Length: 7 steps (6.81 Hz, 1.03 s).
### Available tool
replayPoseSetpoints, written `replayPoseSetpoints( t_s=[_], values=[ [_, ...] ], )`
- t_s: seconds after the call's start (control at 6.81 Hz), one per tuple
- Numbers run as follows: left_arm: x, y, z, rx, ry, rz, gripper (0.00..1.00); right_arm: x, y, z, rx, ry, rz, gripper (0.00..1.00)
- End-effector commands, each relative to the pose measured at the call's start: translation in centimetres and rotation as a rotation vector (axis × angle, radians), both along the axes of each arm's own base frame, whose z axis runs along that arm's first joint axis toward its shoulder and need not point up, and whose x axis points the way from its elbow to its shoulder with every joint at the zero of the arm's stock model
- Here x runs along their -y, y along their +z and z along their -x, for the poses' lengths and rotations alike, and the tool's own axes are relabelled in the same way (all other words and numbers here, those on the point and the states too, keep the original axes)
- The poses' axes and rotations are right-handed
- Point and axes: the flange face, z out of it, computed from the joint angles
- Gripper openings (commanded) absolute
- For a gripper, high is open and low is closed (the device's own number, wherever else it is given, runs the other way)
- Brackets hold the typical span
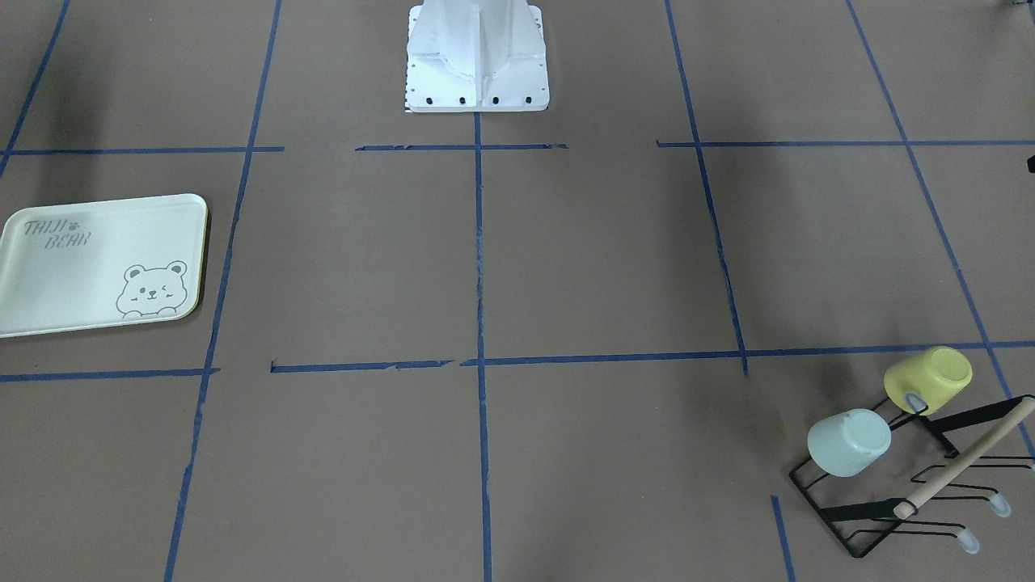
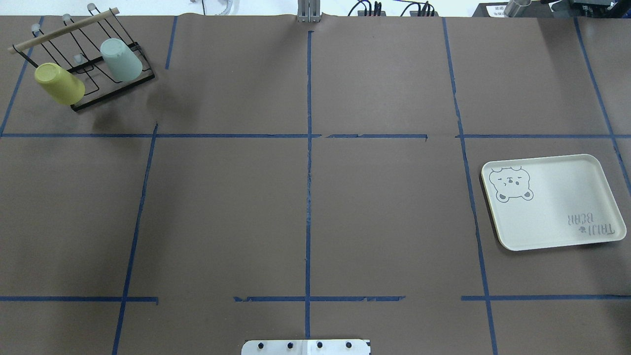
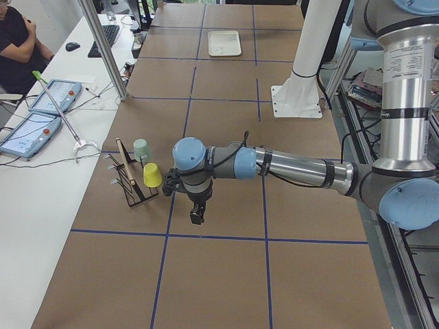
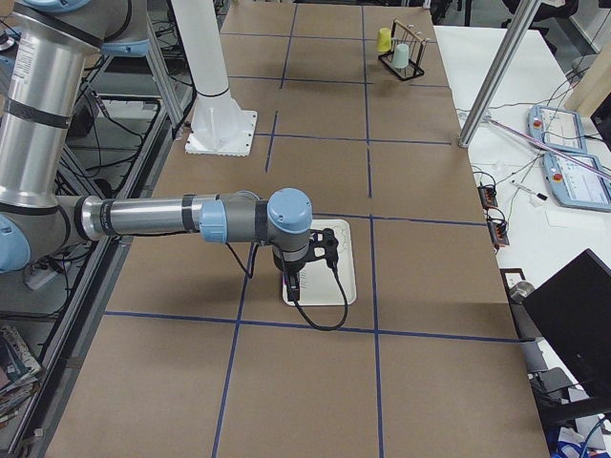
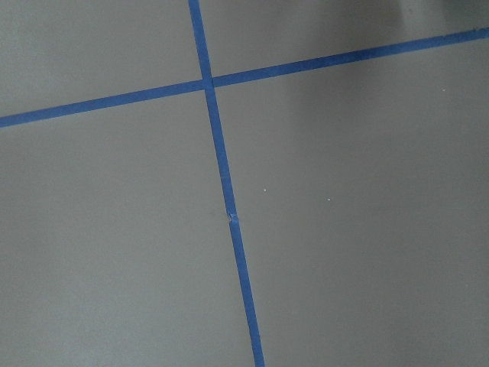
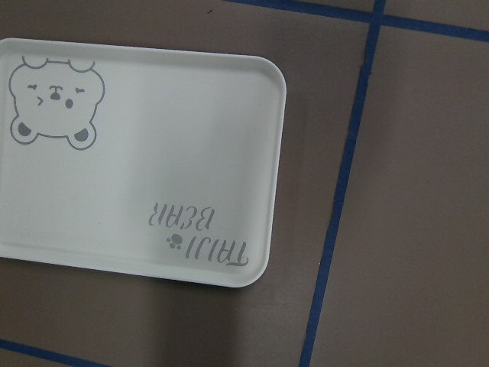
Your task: Left arm grabs green cup and hands to right arm on tray
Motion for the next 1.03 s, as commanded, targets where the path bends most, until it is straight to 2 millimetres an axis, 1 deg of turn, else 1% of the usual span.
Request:
replayPoseSetpoints(
  t_s=[0.0, 0.15, 0.29, 0.44, 0.88],
  values=[
    [-0.19, -0.76, -0.30, 0.007, 0.013, -0.043, 1.00, 0.04, 0.02, -0.03, -0.001, 0.002, 0.001, 1.00],
    [-0.38, -0.18, -0.28, 0.009, 0.015, -0.033, 1.00, 0.04, 0.10, 0.03, -0.002, 0.002, 0.003, 1.00],
    [-0.41, -0.66, -0.26, 0.010, 0.010, -0.042, 1.00, 0.02, 0.09, 0.05, 0.001, 0.001, 0.005, 1.00],
    [-0.27, -0.62, -0.28, 0.009, -0.006, -0.028, 1.00, 0.02, 0.16, 0.05, 0.001, 0.001, 0.007, 1.00],
    [-0.87, -0.73, -0.35, -0.019, 0.001, -0.053, 1.00, 0.09, 0.09, 0.13, 0.004, 0.000, 0.005, 1.00]
  ],
)
